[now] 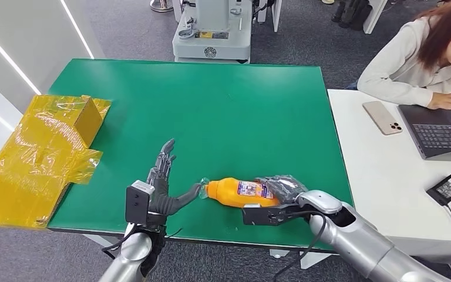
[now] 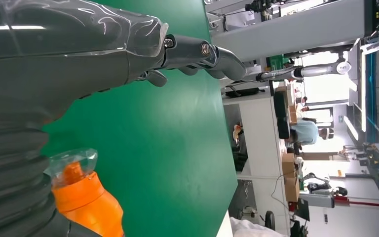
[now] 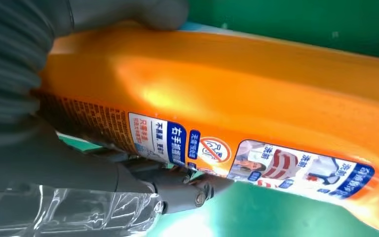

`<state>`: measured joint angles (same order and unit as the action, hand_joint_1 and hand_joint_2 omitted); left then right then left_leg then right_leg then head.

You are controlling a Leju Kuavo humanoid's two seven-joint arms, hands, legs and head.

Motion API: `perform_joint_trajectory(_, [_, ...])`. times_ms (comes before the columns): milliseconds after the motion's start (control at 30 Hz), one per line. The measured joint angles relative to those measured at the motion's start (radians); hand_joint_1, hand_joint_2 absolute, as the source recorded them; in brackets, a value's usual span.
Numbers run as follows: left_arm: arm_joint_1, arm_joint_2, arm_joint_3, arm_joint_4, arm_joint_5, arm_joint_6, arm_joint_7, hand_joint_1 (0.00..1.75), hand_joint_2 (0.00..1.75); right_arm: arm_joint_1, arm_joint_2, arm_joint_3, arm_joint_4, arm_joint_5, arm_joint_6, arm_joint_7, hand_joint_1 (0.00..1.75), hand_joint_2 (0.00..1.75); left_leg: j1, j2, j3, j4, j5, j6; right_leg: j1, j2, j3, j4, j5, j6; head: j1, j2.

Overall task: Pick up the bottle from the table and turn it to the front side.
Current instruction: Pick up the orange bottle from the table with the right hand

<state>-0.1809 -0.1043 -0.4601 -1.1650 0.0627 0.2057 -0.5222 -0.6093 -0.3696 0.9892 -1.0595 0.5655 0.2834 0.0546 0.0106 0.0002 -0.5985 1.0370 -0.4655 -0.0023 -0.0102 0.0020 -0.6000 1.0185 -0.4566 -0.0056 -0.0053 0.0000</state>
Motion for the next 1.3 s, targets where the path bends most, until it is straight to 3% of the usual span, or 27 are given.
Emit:
perform_joint_trajectory(133, [0.001,-0.005,0.000,0.000,-0.009,-0.002,0.000,0.00,1.75,0.050,0.001,-0.030,-0.025,-0.012,-0.055,-0.027,1.75,1.75,0.000,0.000,0.000,0.000,0.000,0.000,0.000,0.000,0.000,0.000,0.000,0.000,0.000,0.000])
perform_joint_trajectory(300, [0.006,-0.008,0.000,0.000,-0.020,0.000,-0.002,0.00,1.75,0.141,0.020,-0.131,-0.051,-0.129,-0.144,-0.161,1.75,1.75,0.000,-0.001,-0.001,0.000,0.000,0.000,0.000,-0.001,0.000,0.000,0.000,0.000,0.000,0.000])
perform_joint_trajectory(467, [0.019,-0.006,0.001,-0.003,-0.027,0.030,-0.013,0.00,1.75,0.256,0.081,-0.242,-0.115,-0.177,-0.221,-0.271,1.75,1.75,0.000,-0.002,-0.001,-0.001,0.000,0.000,0.000,-0.001,0.000,0.000,-0.001,0.000,0.000,0.000])
perform_joint_trajectory(633, [0.028,0.001,0.015,-0.018,-0.025,0.063,-0.023,0.00,1.75,0.322,0.151,-0.327,-0.175,-0.189,-0.263,-0.299,1.75,1.75,0.000,-0.001,-0.001,-0.001,0.000,0.000,0.001,-0.001,0.000,0.000,-0.001,0.000,0.000,0.000])
perform_joint_trajectory(800, [0.041,0.010,0.039,-0.037,-0.008,0.061,-0.011,0.00,1.75,0.345,0.182,-0.382,-0.215,-0.193,-0.267,-0.311,1.75,1.75,0.000,-0.001,-0.001,-0.001,0.000,0.000,0.001,-0.001,0.000,0.000,-0.001,0.000,0.000,0.000])
perform_joint_trajectory(900, [0.051,0.014,0.062,-0.054,0.051,-0.018,0.048,0.00,1.75,0.356,0.195,-0.412,-0.230,-0.213,-0.266,-0.332,1.75,1.75,0.000,-0.001,-0.001,-0.001,0.000,0.000,0.001,-0.001,0.000,0.000,-0.001,0.000,0.000,0.000])
perform_joint_trajectory(1033, [0.038,0.026,0.079,-0.081,0.127,-0.219,0.137,0.00,1.75,0.339,0.228,-0.443,-0.199,-0.210,-0.262,-0.356,1.75,1.75,0.000,-0.001,-0.001,-0.001,0.000,0.000,0.001,-0.001,0.000,0.000,-0.001,0.000,0.000,0.000])
perform_joint_trajectory(1300, [-0.071,0.051,0.085,-0.083,0.416,-0.535,0.306,0.00,1.75,0.253,0.286,-0.449,-0.054,-0.189,-0.286,-0.372,1.75,1.75,0.001,-0.001,-0.001,-0.001,0.001,-0.001,0.001,-0.001,0.000,0.001,0.000,-0.001,0.000,0.000])
